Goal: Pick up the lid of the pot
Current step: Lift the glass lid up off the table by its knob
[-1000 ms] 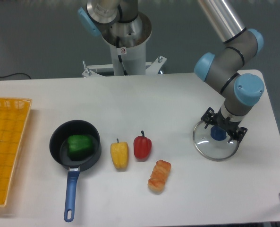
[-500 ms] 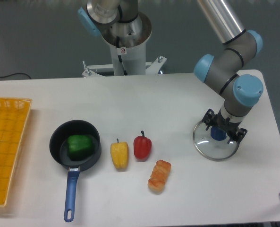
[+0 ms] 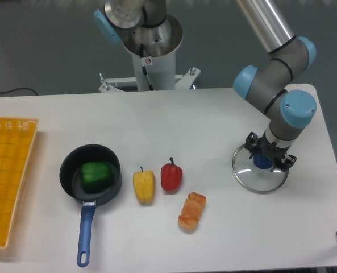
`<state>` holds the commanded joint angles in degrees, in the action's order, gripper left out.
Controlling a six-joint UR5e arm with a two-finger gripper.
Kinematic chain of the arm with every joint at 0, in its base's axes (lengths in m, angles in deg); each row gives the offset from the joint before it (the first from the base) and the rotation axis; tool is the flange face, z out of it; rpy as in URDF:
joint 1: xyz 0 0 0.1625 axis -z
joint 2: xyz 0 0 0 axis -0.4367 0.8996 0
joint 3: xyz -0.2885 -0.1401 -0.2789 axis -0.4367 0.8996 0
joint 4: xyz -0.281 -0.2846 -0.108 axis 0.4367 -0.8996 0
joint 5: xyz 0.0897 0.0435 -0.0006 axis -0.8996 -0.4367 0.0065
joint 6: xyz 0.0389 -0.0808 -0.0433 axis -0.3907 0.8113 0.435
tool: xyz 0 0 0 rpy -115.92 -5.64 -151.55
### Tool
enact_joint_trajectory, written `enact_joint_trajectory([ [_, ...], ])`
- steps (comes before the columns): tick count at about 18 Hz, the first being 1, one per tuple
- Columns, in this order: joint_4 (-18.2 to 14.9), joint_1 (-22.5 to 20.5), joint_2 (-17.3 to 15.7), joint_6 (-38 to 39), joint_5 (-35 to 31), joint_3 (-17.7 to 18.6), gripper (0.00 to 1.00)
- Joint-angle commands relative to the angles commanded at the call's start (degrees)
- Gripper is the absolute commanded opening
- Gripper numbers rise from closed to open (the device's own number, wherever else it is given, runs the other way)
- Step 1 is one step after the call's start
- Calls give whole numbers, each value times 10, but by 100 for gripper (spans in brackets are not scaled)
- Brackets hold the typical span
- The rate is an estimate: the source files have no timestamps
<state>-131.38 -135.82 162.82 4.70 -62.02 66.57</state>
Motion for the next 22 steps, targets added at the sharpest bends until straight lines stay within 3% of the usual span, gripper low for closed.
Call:
enact_joint_trajectory([
  [16, 0, 0, -10, 0, 0, 0, 57],
  [22, -8, 1, -38, -2, -1, 4, 57],
])
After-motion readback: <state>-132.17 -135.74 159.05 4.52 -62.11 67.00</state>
